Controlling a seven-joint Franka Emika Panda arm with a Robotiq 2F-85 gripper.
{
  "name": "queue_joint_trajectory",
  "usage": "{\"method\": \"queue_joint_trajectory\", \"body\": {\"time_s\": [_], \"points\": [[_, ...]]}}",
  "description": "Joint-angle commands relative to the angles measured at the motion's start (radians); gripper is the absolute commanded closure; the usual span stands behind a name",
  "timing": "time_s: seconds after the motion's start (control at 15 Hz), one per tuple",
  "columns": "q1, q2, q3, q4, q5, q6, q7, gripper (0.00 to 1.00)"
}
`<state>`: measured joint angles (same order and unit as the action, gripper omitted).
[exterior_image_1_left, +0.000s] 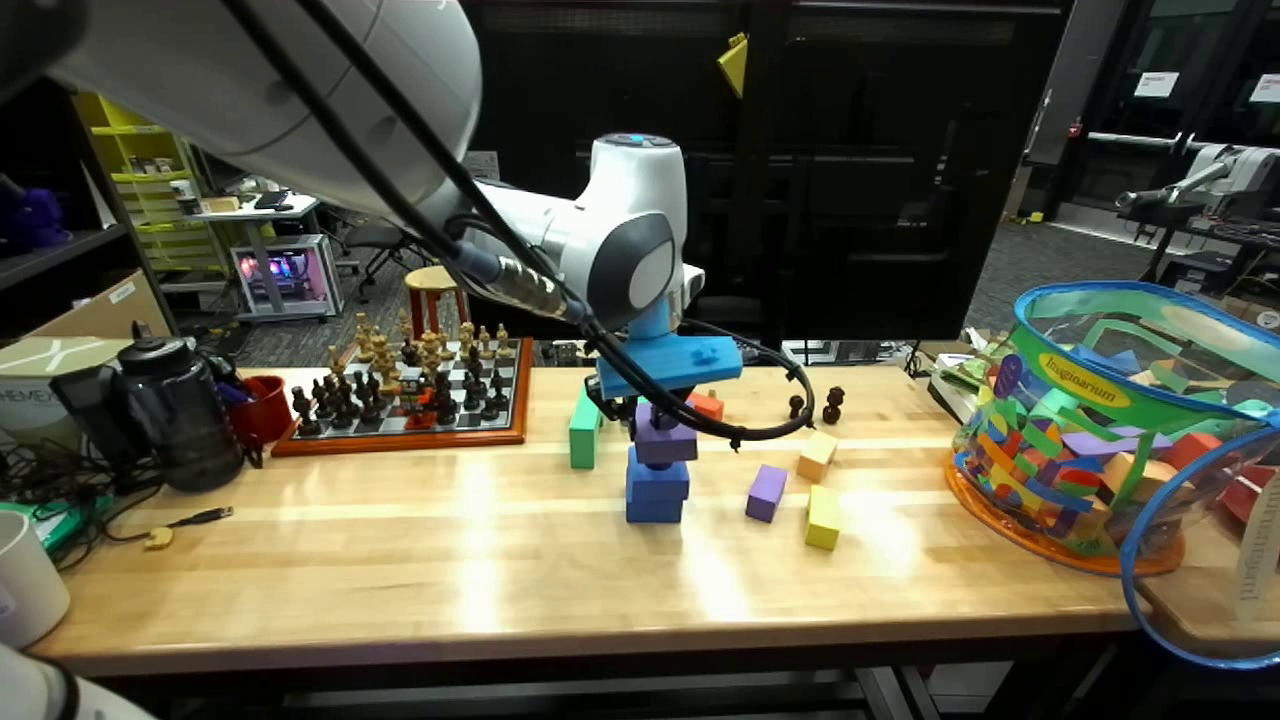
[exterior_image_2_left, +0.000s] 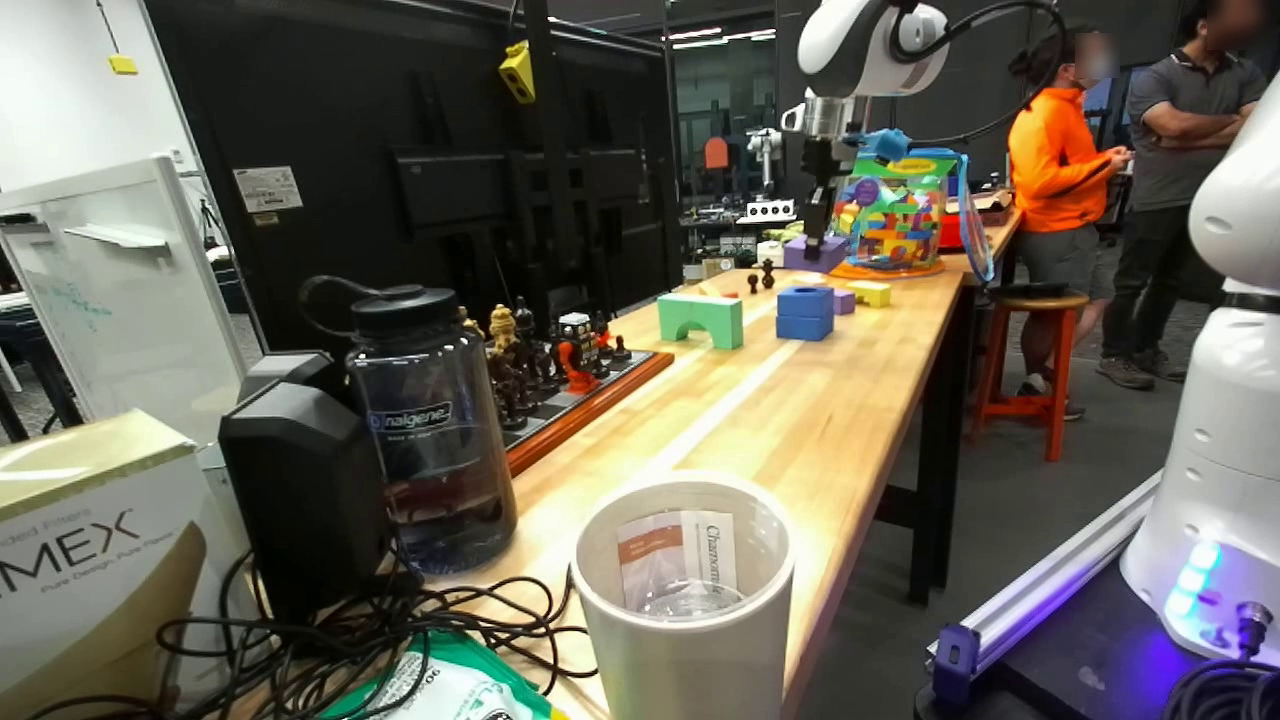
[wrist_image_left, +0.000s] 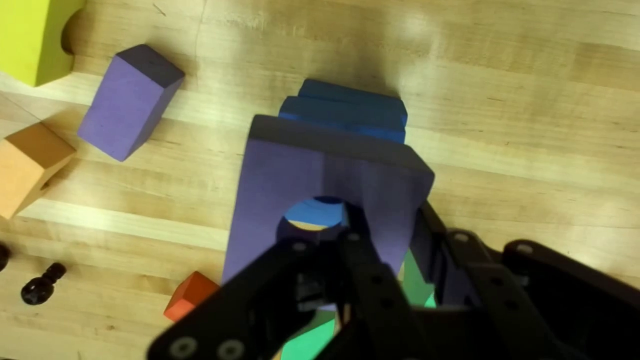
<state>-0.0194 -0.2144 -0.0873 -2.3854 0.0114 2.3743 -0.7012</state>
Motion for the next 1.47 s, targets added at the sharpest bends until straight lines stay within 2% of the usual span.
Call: {"method": "queue_joint_trajectory", "body": {"time_s": [0.0, 0.6, 1.4], "points": [[0.017, -0.006, -0.014, -0.007, 0.024, 0.010, -0.022, 0.94], [0.013, 0.053, -0.027, 0.023, 0.077, -0.012, -0.044, 0.94], [0.005, 0.071, -0.016, 0.041, 0.056, -0.053, -0.116, 0.94]]}}
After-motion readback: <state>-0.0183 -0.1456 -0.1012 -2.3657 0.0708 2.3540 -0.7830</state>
